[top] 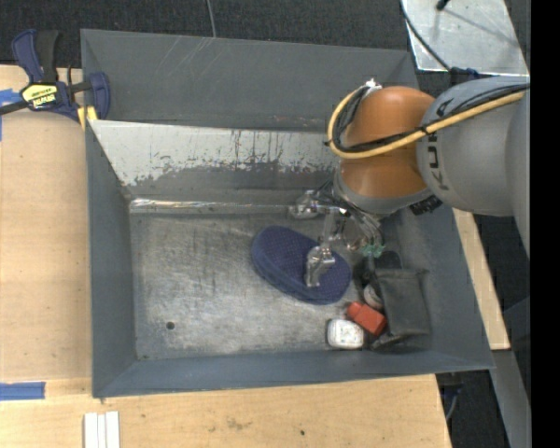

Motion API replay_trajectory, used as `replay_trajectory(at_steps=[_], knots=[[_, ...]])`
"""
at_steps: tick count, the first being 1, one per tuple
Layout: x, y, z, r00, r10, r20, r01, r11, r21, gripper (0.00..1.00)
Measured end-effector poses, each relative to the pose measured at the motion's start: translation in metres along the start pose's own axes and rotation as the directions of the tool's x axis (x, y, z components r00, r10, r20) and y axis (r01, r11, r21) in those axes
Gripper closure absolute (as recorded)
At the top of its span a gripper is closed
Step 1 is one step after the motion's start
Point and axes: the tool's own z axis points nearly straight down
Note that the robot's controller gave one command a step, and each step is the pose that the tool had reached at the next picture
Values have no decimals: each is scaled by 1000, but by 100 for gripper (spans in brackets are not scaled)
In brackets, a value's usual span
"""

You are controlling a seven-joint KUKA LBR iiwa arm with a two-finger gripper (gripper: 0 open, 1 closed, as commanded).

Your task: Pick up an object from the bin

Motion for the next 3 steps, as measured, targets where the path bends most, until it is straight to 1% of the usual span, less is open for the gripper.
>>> replay_trajectory(at_steps=[1,2,3], knots=[[-23,40,8,987,163,-2,-163,987,3,0],[-23,42,6,987,163,-6,-163,987,0,100],[-33,47,-174,991,132,4,-132,991,-3,100]])
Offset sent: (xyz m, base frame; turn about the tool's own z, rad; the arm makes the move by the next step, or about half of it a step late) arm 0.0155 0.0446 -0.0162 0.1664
